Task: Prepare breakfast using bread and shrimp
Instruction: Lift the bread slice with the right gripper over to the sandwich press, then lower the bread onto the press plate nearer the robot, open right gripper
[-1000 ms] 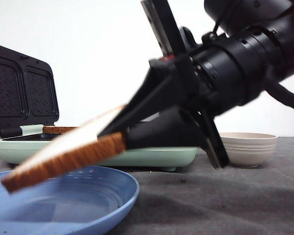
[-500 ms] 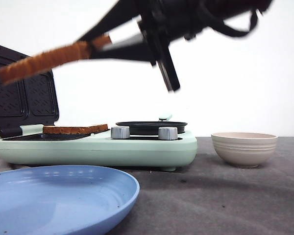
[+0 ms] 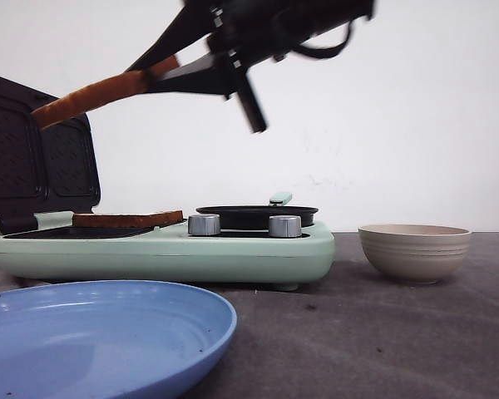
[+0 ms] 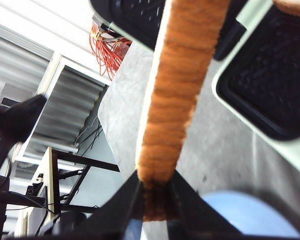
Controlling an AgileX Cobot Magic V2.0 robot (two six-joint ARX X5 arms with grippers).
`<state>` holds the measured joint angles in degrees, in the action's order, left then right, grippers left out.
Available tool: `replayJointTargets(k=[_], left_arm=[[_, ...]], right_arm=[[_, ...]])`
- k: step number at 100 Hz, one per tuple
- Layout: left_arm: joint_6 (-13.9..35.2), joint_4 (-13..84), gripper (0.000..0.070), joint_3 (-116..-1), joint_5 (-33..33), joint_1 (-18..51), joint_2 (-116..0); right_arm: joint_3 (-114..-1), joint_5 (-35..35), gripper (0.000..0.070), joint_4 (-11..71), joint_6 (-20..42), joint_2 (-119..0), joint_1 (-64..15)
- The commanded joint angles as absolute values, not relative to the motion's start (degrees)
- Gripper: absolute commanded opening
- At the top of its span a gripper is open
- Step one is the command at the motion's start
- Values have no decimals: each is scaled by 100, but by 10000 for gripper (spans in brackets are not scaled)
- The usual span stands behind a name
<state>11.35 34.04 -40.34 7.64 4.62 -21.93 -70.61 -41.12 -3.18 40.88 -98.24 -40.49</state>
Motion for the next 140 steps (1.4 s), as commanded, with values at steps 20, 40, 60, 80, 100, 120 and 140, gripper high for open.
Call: replayJointTargets(k=[20,40,60,80,100,120,140], left_arm=[[948,3328,634,-4073,582,451,-2193],[945,3328,634,-4073,576,451,-2193],[945,3328,634,-4073,574,449,-2193],[948,3328,634,-4073,576,451,-2193],[950,3328,634,-4073,576,451,-2193],[950,3326,634,-4073,576,451,-2193],[950,3328,634,-4073,576,451,-2193]], right_arm=[[-8374,-4265,3,-104,4007,-10997,-4106],[-8941,-4263,3,62,4075,-11583,-4112],[-8995,-3946,3,108,4206,-11828,-4147],[-8995,-3813,3,167,4202,-11926,-4187],[-8995,-3726,3,183,4202,-12025,-4191],[-8995,-3535,3,307,4132,-12040,-4204],[-8995,-3540,120,320,4086,-12040,-4204]])
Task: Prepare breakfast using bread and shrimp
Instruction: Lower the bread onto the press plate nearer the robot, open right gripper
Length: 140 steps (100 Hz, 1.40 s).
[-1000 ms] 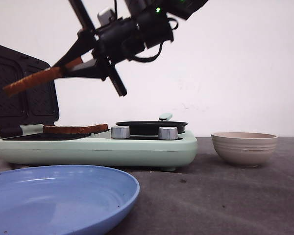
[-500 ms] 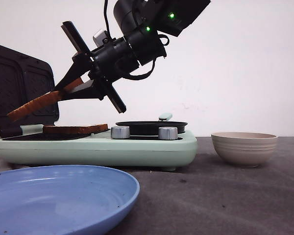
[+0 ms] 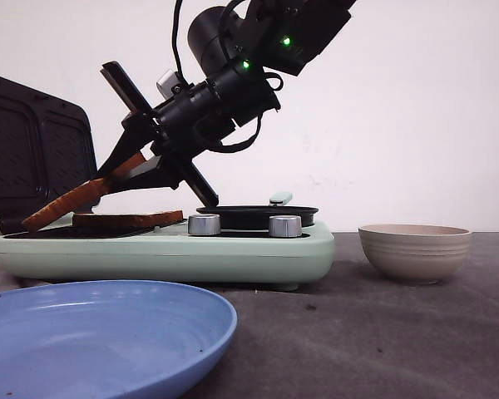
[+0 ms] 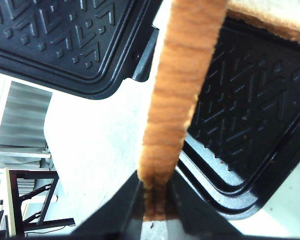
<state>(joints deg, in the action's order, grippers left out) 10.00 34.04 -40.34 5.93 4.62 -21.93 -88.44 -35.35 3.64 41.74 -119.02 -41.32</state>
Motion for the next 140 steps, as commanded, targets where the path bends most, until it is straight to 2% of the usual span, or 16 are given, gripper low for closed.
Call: replayJointTargets(k=[1,5,9,20,28,38,48,65,84,124,140], left_arm=[[950,3328,634,-4073,576,451,-2193],[950,3328,634,-4073,576,451,-2193],[950,3328,634,-4073,576,451,-2193],[950,3328,634,-4073,576,451,-2193],[950,3328,634,-4073,576,451,-2193],[948,3328,634,-4073,574,451,-2193],[948,3328,634,-4073,574,451,-2193],[948,3326,634,-4073,574,451,-2193],[950,3326,634,-4073,572,451,-2193],[952,3323,634,-4073,572,451,-2193],[952,3326,634,-4073,574,451,-2193]], right_arm=[[-8995,-3540,148,325,4084,-12040,-4206],[-8995,-3535,248,342,4056,-12040,-4217],[-8995,-3529,302,360,4027,-12040,-4226],[-8995,-3474,314,449,3911,-12040,-4263],[-8995,-3444,360,478,3835,-12038,-4283],[-8995,-3441,367,478,3833,-12040,-4285],[-8995,-3439,423,482,3833,-12038,-4283],[-9002,-3391,429,620,3785,-12020,-4250],[-9002,-3142,429,967,3454,-11981,-4213],[-9004,-3092,428,1092,3262,-11688,-4056],[-9004,-3098,429,1455,3022,-11404,-3837]])
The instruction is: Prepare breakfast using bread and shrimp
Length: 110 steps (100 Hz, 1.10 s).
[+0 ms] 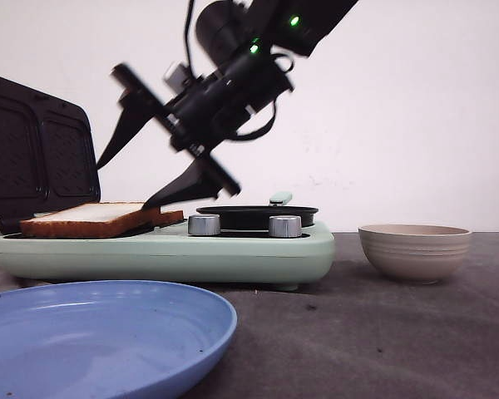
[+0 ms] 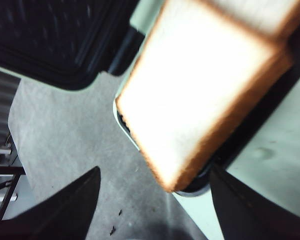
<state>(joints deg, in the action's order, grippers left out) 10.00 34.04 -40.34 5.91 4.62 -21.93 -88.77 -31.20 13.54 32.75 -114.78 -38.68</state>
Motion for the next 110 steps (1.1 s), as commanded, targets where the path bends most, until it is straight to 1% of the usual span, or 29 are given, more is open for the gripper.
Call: replayJointTargets(k=[1,11,22,32,51,61,68,77,84,99,110], left_arm=[[952,3326,634,-4073,574,451,-2193],[952,3328,634,-4073,574,451,-2193],[954,3334,634,-4073,574,451,-2193],[980,3343,634,-4073,574,451,-2193],[1004,3341,634,-4073,574,451,-2193],[1015,3341,634,-4073,574,451,-2193],[1015,3343,634,-4073,578,451,-2193],[1020,3341,634,-4073,576,451,-2193],[1022,3343,634,-4073,578,451,-2193],[1022,3343,634,-4073,576,451,-2193],[1020,3343,634,-4073,578,451,-2193]], right_arm=[[-9004,-3098,429,1483,3000,-11380,-3820],[-9004,-3072,428,1710,2814,-11102,-3647],[-9004,-2773,428,2112,2469,-10672,-3424],[-9004,-2311,428,2657,1977,-10219,-3232],[-9000,-1011,427,3881,913,-9463,-3044],[-8995,-821,426,4327,528,-9177,-2980],[-8949,-784,426,4504,484,-9032,-2971],[-8656,-786,425,4375,482,-8731,-2969],[-8202,-786,395,4023,482,-8370,-2971],[-6781,-788,387,2985,449,-7321,-2971],[-5706,-784,387,2491,454,-6479,-2969]])
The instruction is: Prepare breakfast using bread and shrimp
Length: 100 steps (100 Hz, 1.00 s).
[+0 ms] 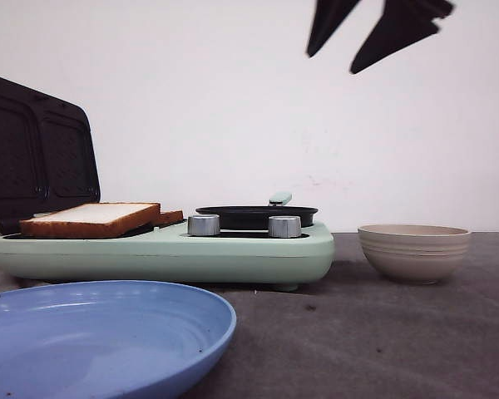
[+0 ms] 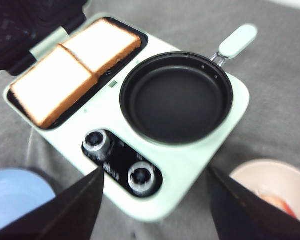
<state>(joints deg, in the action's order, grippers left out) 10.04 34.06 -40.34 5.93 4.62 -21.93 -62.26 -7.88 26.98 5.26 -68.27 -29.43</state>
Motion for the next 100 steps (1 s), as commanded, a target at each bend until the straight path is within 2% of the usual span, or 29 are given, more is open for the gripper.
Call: replayJointTargets(k=[1,39,59,79,87,95,100], left_arm=[[1020,3343,634,-4073,578,451,-2193],[1015,3520,632,-4073,598,451,-2204],[1015,3514,632,-4073,648,451,-2202],[1026,3518,631,-4073,672,451,-2202],[1203,3454,631,-4073,779,451,-2202],[1640,3118,627,-4080,819,451,-2202],[1918,2858,600,-4093,816,449,-2202]], right_arm=[[-5616,-781,387,2462,460,-6405,-2969],[-2877,-215,387,1966,1323,-3793,-2969],[-2460,19,387,1984,1426,-2912,-2969],[-2453,45,387,2132,1439,-2759,-2969],[-2453,23,387,2265,1466,-2762,-2969],[-2453,1,387,2298,1470,-2759,-2969],[-2451,1,387,2298,1476,-2759,-2969]])
